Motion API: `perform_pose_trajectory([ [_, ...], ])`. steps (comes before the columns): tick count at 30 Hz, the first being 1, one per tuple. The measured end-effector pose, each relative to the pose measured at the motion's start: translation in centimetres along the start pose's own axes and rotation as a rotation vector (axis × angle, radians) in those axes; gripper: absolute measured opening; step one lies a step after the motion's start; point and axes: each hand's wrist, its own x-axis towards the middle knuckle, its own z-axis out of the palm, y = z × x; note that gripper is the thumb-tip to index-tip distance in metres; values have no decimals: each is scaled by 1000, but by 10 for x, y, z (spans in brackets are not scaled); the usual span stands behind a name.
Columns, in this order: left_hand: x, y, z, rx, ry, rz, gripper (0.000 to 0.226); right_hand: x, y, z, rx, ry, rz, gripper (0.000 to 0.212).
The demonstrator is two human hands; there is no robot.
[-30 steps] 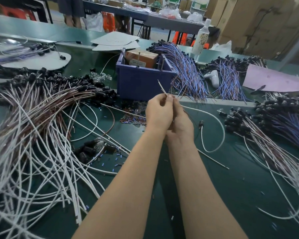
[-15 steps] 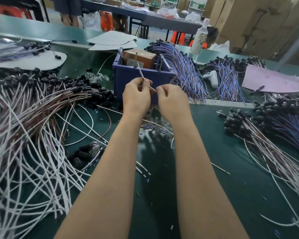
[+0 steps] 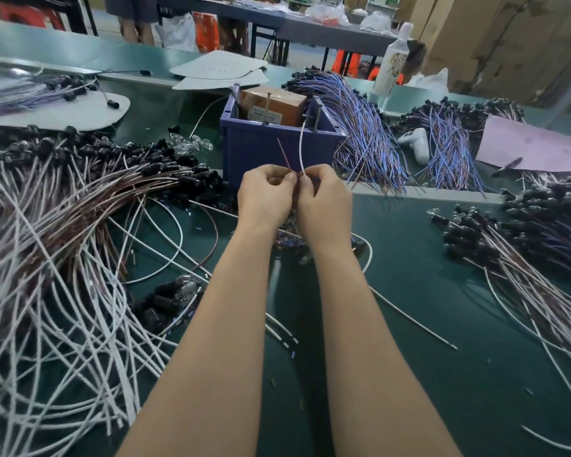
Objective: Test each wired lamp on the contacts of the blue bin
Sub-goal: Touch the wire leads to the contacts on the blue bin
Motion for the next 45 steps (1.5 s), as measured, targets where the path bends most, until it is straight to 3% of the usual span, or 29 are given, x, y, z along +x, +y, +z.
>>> perform_pose_trajectory([
  [6,4,5,-4,-117,91,24,12,-5,4,0,47,185,-15,17],
  [15,19,4,-6,-65,188,120,10,3,7,1,2,50,-7,47],
  [22,24,3,-12,-59,166,105,10,27,1,-24,198,42,62,26],
  [25,24,2,-15,-77,185,83,10,34,4,-42,611,44,261,13],
  [27,24,3,-18,-106,199,68,10,33,7,-55,1139,-81,390,18],
  [29,24,7,-21,-156,216,61,11,29,12,-63,1720,-296,371,15],
  [31,24,11,-25,-209,243,60,13,29,18,-63,1971,-351,331,13],
  [33,23,15,-28,-277,265,53,13,32,22,-57,1759,-199,434,14],
  [35,22,18,-29,-341,261,36,11,34,25,-47,1219,31,495,11],
  [38,19,18,-26,-331,181,1,13,32,23,-32,691,76,352,15],
  [45,21,12,-23,-144,148,64,15,27,14,-16,467,5,136,26],
])
